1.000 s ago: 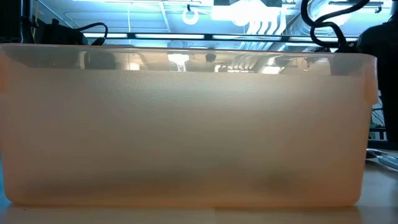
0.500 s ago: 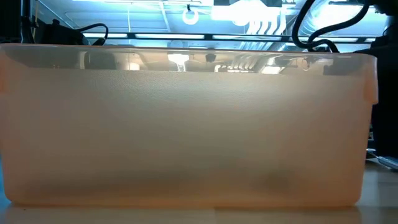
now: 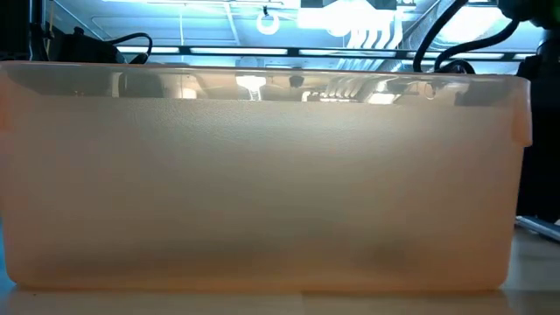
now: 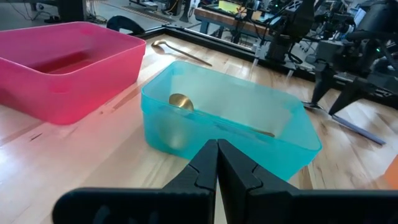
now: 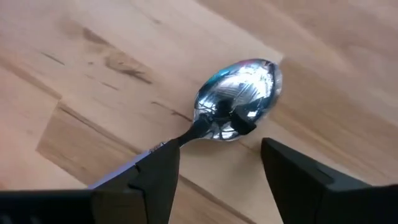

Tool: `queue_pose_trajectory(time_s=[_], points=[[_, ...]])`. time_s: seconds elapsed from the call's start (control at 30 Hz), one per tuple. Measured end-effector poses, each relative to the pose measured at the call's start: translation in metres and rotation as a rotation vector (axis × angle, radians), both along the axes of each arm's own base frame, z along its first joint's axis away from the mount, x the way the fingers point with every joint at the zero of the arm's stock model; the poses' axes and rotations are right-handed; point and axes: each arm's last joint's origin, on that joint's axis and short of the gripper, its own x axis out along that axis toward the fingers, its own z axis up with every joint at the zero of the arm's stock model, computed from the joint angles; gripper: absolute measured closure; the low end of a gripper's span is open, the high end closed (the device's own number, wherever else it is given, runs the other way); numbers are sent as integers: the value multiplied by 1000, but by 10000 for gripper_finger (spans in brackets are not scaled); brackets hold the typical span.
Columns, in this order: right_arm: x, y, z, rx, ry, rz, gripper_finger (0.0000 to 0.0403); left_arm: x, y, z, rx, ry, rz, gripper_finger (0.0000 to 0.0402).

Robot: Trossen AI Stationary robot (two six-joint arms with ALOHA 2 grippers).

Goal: Sort silverware by color (type)
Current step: Put the purple spoon into the orange bin

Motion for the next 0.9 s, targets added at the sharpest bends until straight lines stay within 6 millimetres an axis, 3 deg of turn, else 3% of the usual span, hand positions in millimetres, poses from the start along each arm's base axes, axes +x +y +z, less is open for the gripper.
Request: queue_pose_trajectory(time_s=[0.3, 0.63, 0.9], points=[[6, 1, 21, -10, -93, -15, 192, 0, 0, 0, 0, 1, 0, 401], [10, 1, 4, -23, -18, -26, 192, 0, -2, 0, -2, 2, -9, 401], [14, -5, 2, -57, -5, -8, 207, 1, -3, 0, -2, 2, -14, 401]])
